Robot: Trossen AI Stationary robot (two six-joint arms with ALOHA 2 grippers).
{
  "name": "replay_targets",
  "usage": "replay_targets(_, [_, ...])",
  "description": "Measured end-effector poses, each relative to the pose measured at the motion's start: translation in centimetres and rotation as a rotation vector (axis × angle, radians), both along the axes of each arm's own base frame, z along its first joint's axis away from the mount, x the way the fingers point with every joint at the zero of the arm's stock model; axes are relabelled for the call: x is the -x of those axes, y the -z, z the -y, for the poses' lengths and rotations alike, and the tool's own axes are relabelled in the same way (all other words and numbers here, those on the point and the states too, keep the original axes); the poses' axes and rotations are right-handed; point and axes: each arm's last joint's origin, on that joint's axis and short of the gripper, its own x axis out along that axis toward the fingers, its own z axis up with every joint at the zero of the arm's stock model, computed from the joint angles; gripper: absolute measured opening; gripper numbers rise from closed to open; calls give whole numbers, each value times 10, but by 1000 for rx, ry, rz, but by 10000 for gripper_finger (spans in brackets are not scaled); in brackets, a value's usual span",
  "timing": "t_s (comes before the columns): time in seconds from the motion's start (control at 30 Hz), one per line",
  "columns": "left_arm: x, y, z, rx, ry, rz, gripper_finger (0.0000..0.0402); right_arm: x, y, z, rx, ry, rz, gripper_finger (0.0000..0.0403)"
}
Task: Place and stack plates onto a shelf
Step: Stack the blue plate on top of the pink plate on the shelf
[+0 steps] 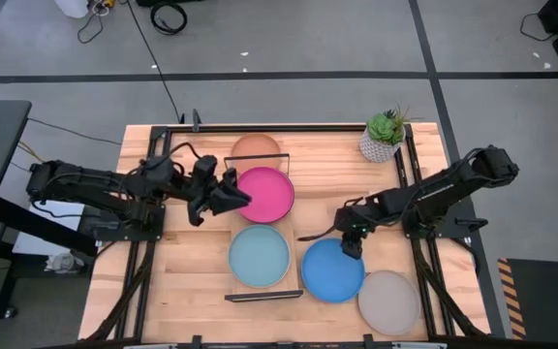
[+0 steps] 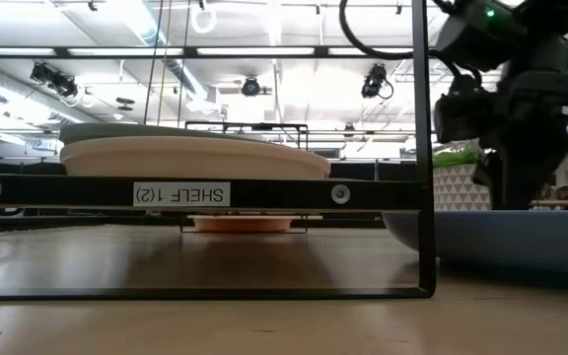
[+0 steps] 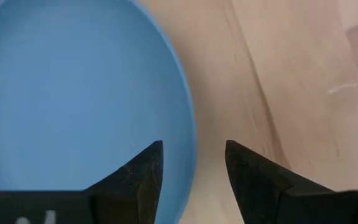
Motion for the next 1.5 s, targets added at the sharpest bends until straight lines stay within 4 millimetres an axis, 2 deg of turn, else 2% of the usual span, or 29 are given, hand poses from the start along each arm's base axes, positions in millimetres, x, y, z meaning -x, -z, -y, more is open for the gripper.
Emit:
replay_targets(0.17, [-1, 4, 0, -2, -1, -41, 80, 5, 5, -5, 24, -10, -13, 134])
replay_targets(0.4, [-2, 6, 0, 0, -12, -65, 80, 6, 6, -5, 9, 37, -22, 21])
replay_targets(0.47, [-2, 6, 0, 1, -14, -63, 80, 5, 6, -2, -6, 74, -31, 14])
replay_targets(0.57, [-1, 5, 0, 2, -15, -54, 80, 4, 5, 5, -56, 117, -50, 25])
replay_targets(0.7, [-1, 1, -2, 3, -21, -15, 80, -2, -2, 12, -111, 82, -46, 17])
replay_targets(0.9, [-1, 2, -9, 4, -53, -26, 80, -14, -24, 25, -144, 28, -28, 15])
replay_targets(1.17, [-3, 12, -10, 1, -56, -130, 80, -24, -72, 54, -106, 55, -40, 20])
replay_targets(1.33, [-4, 13, -11, 11, -102, -139, 80, -38, -105, 79, -134, 301, 60, 20])
replay_targets(1.5, [-4, 13, -12, 18, -130, -139, 80, -49, -129, 102, -134, 521, 211, 19])
